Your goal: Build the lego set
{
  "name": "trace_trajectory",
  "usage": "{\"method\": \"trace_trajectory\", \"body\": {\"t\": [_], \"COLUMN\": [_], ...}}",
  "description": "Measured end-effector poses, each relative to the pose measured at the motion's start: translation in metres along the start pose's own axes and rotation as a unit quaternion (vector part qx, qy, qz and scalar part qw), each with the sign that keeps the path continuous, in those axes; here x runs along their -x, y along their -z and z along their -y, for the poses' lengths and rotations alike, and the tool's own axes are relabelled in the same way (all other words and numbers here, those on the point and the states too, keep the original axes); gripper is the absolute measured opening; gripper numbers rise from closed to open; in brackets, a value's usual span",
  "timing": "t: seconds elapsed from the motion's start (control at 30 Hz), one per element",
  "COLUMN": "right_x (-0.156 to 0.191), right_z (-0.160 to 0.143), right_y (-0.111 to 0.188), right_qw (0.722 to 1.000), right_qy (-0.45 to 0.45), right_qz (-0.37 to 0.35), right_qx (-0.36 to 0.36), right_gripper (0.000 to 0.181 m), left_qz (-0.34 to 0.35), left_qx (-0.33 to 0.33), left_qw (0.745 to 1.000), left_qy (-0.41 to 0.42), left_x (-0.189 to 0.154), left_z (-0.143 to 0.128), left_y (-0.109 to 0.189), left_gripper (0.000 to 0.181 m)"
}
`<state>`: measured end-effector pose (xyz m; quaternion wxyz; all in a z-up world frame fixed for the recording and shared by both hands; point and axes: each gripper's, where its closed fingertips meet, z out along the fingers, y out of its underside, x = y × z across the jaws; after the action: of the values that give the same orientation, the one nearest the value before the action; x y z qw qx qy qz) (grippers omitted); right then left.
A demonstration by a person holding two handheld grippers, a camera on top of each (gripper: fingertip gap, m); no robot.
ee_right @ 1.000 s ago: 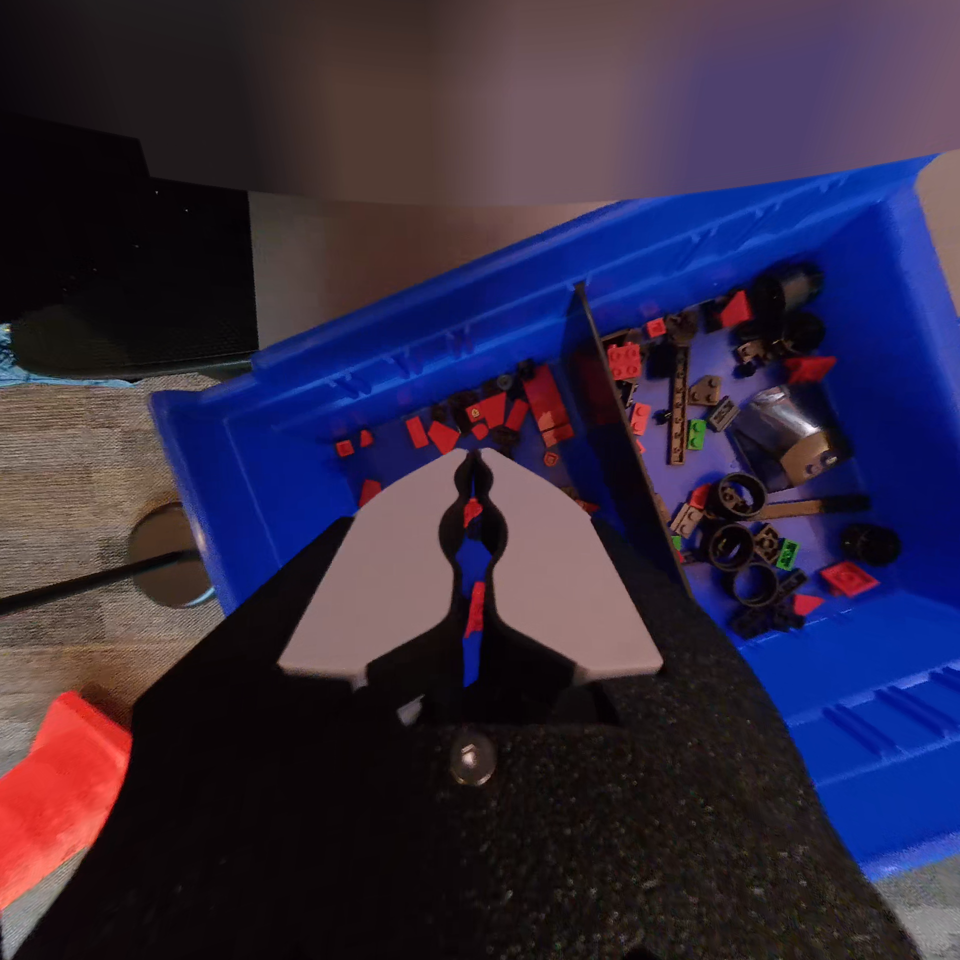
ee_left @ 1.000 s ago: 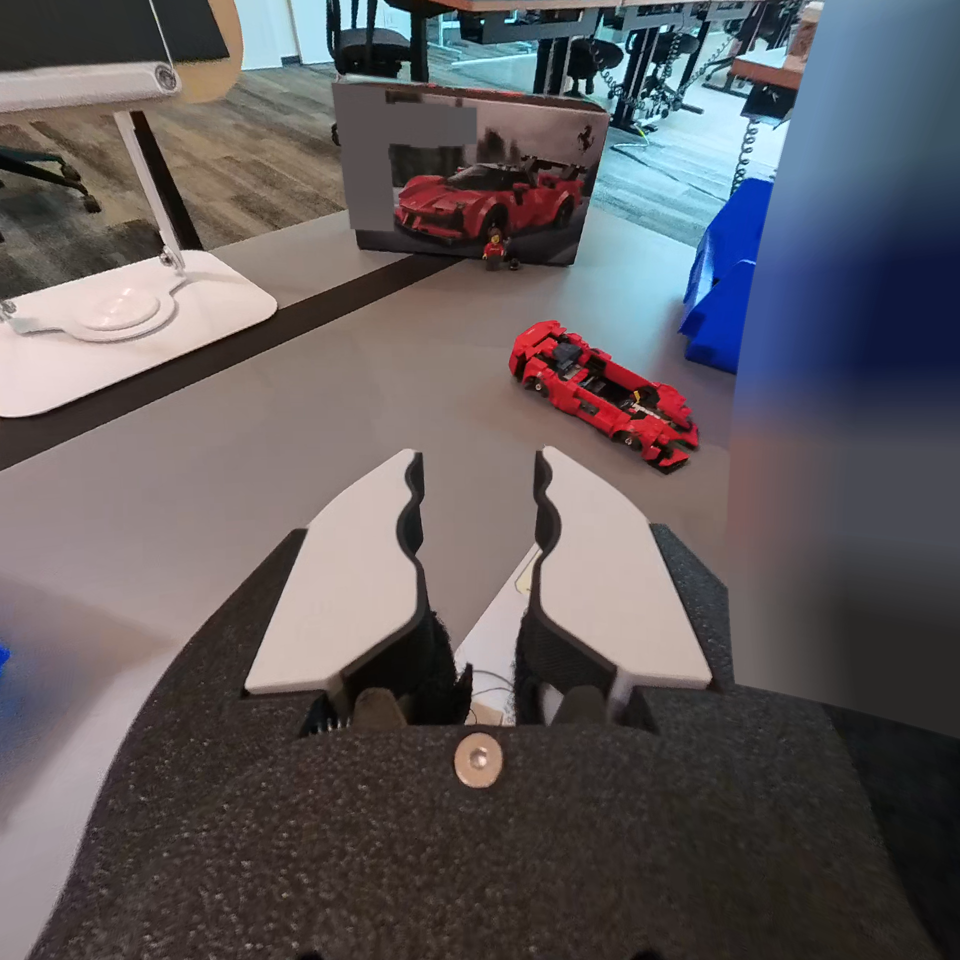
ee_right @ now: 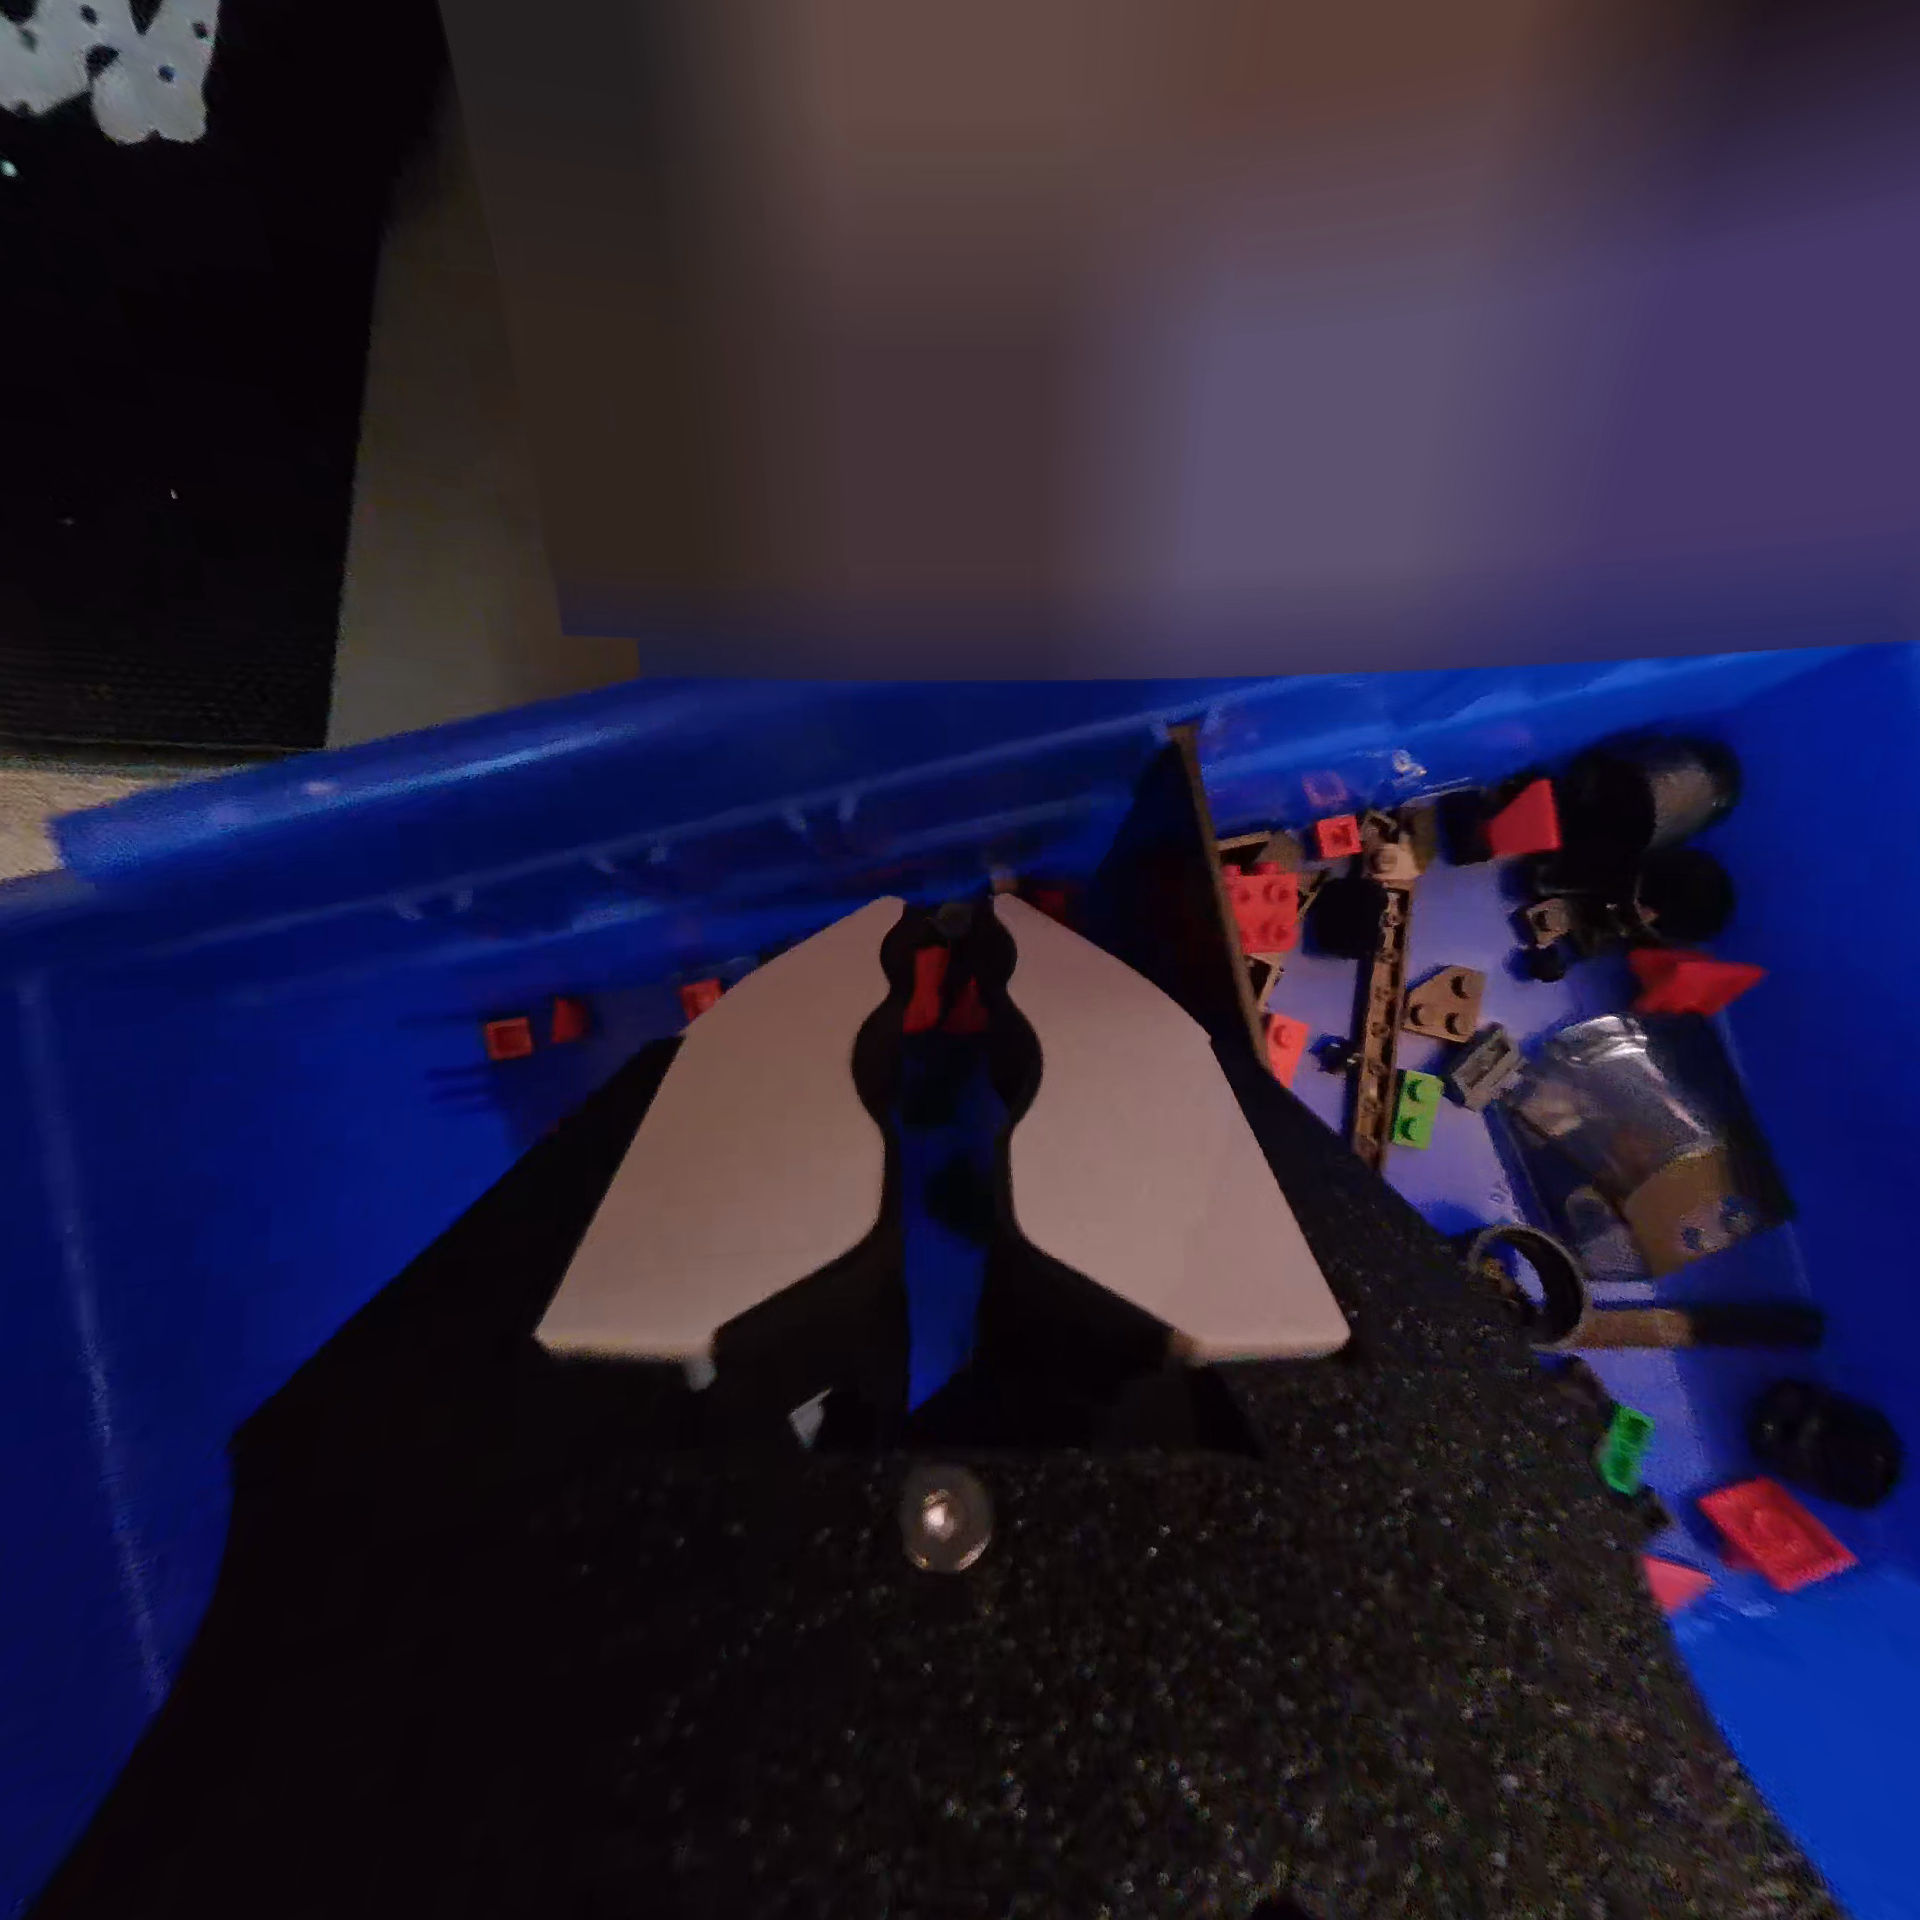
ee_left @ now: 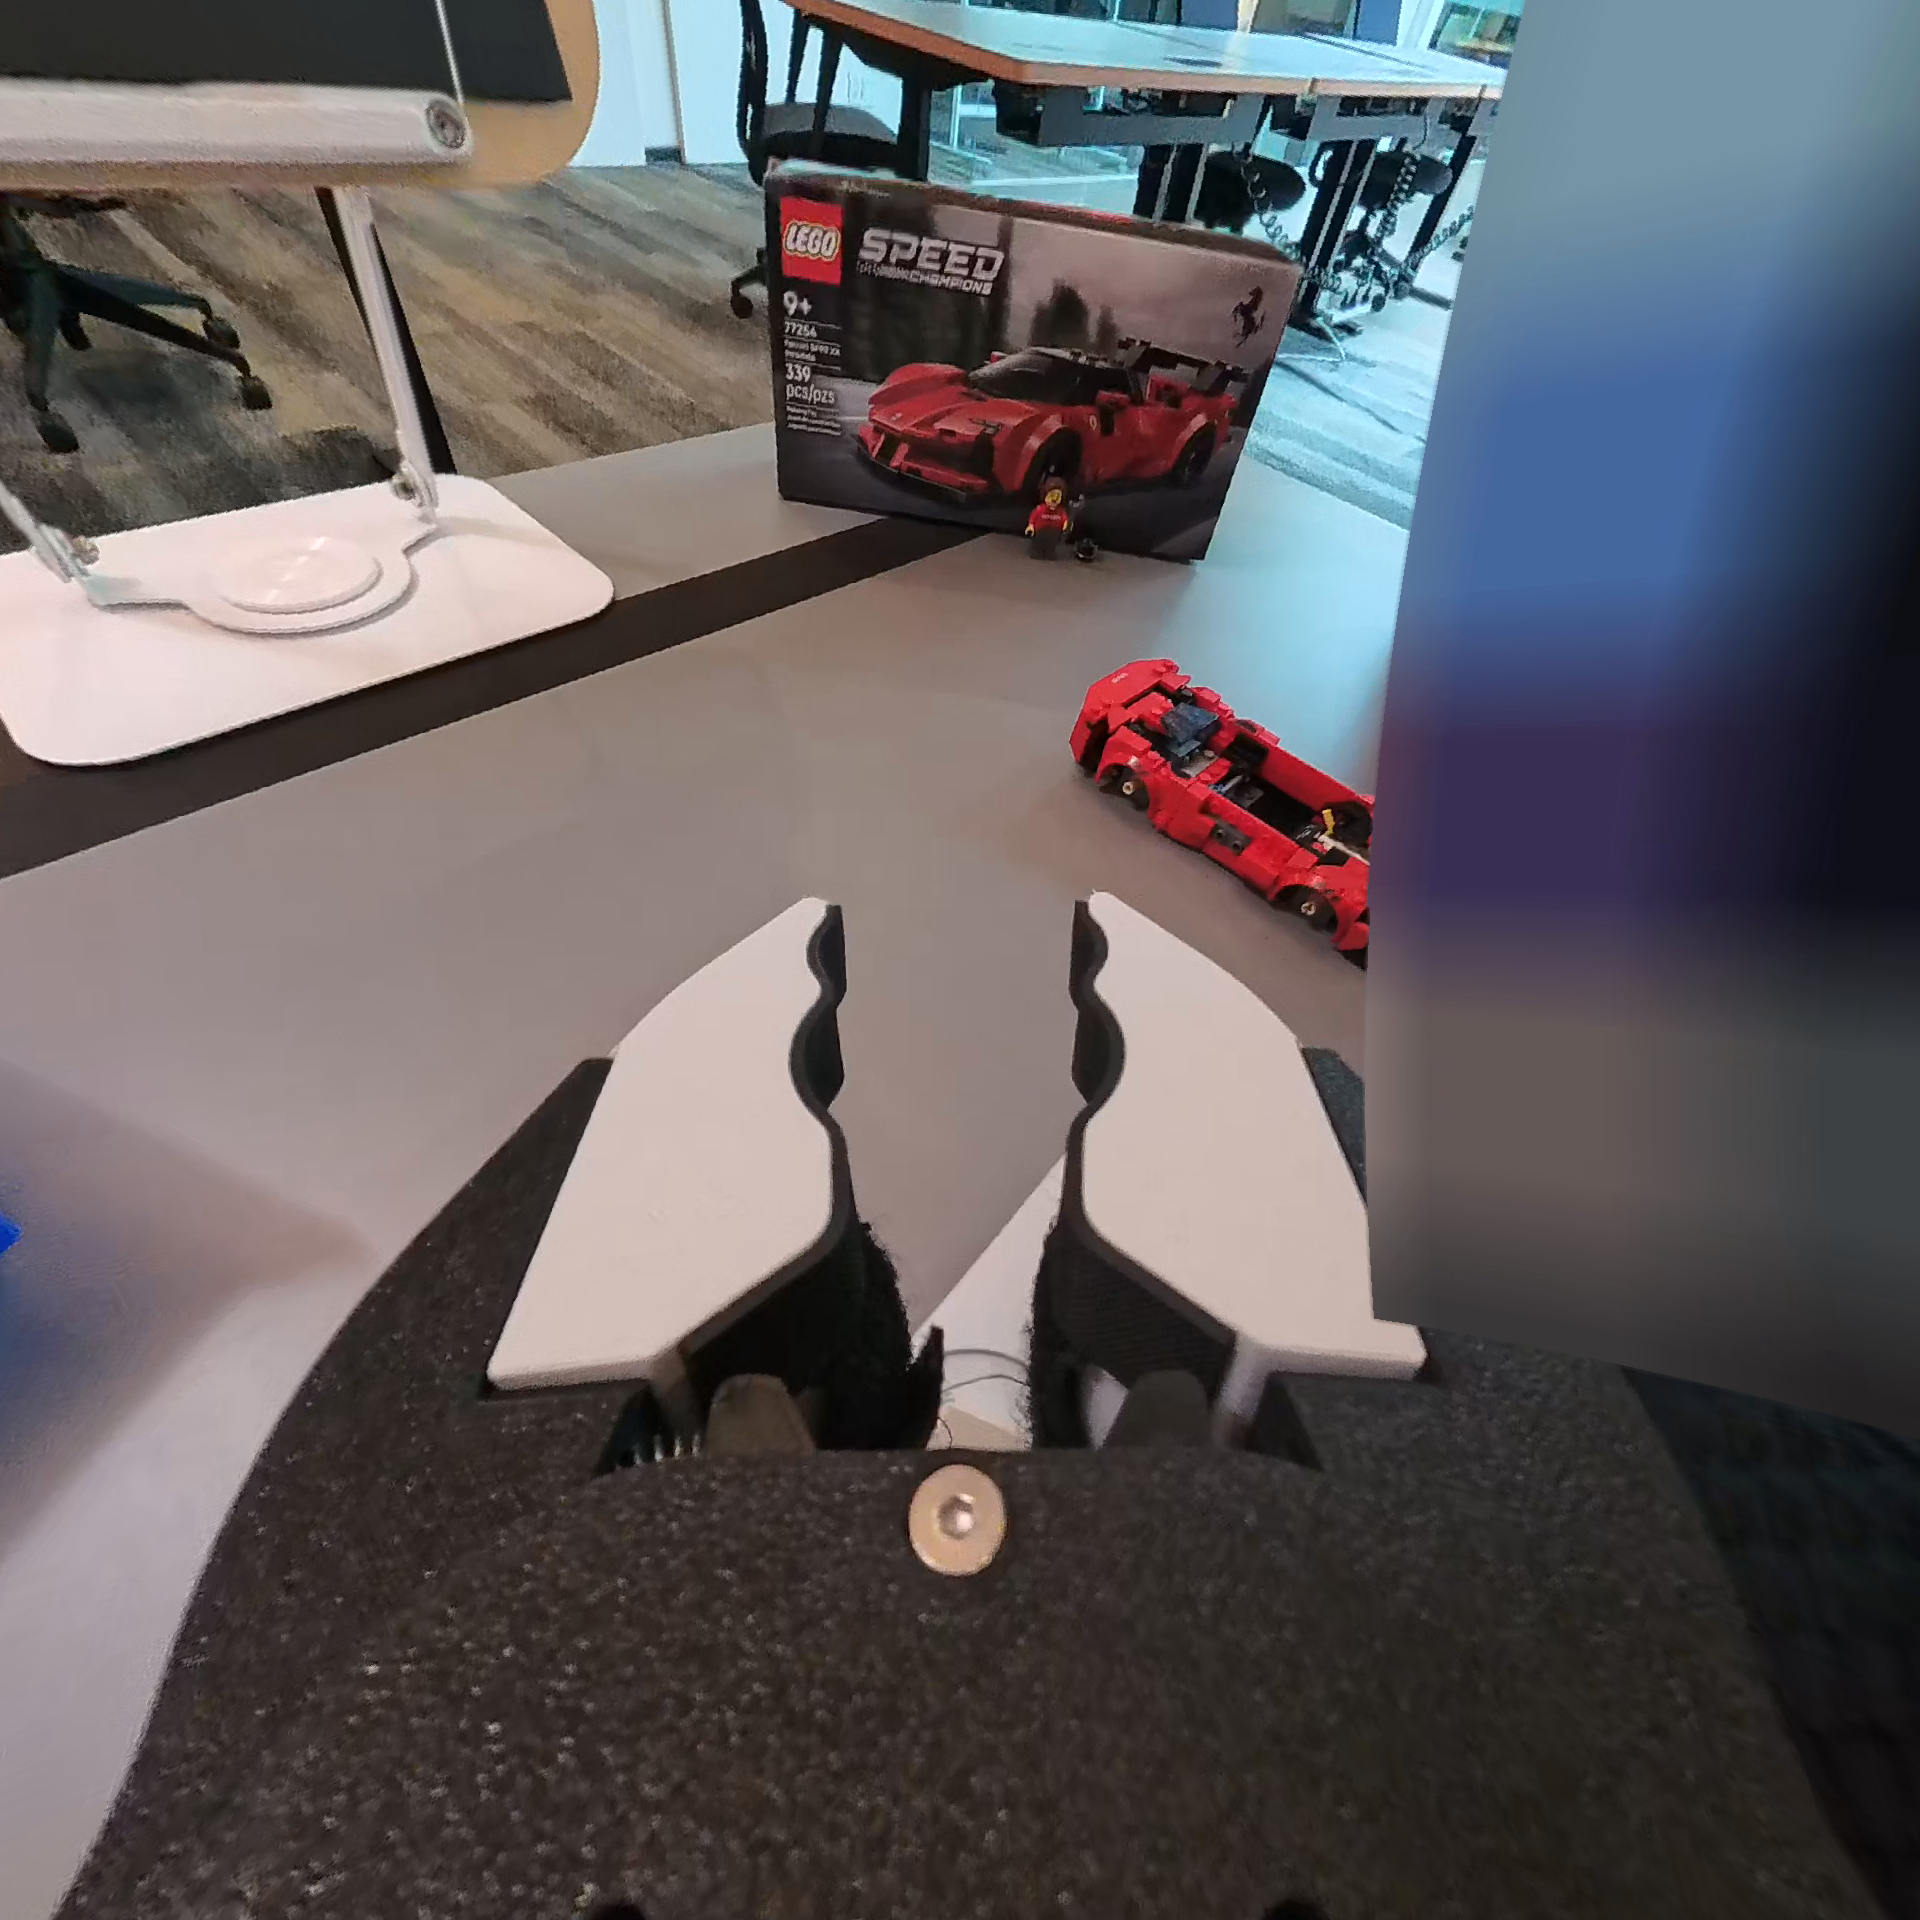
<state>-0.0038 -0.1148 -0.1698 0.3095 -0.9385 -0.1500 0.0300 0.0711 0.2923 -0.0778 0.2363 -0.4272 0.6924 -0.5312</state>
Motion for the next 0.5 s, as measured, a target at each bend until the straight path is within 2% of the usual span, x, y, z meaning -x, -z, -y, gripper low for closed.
{"method": "trace_trajectory", "body": {"t": [0.1, 0.37, 0.5], "right_x": [0.002, -0.003, -0.006], "right_z": [-0.005, -0.011, -0.012], "right_y": [-0.008, -0.015, -0.016], "right_qw": [1.000, 0.998, 0.998], "right_qy": [-0.021, 0.027, 0.027], "right_qz": [0.017, -0.035, -0.044], "right_qx": [0.005, 0.037, 0.029], "right_gripper": [0.006, 0.017, 0.010], "left_qz": [0.006, 0.006, 0.001], "left_qx": [0.003, -0.006, -0.006], "left_qw": [1.000, 1.000, 1.000], "left_qy": [0.000, 0.011, 0.016], "left_x": [0.003, 0.008, 0.005], "left_z": [-0.006, -0.008, -0.013], "left_y": [0.004, 0.006, 0.005], "left_gripper": [0.041, 0.041, 0.042]}}
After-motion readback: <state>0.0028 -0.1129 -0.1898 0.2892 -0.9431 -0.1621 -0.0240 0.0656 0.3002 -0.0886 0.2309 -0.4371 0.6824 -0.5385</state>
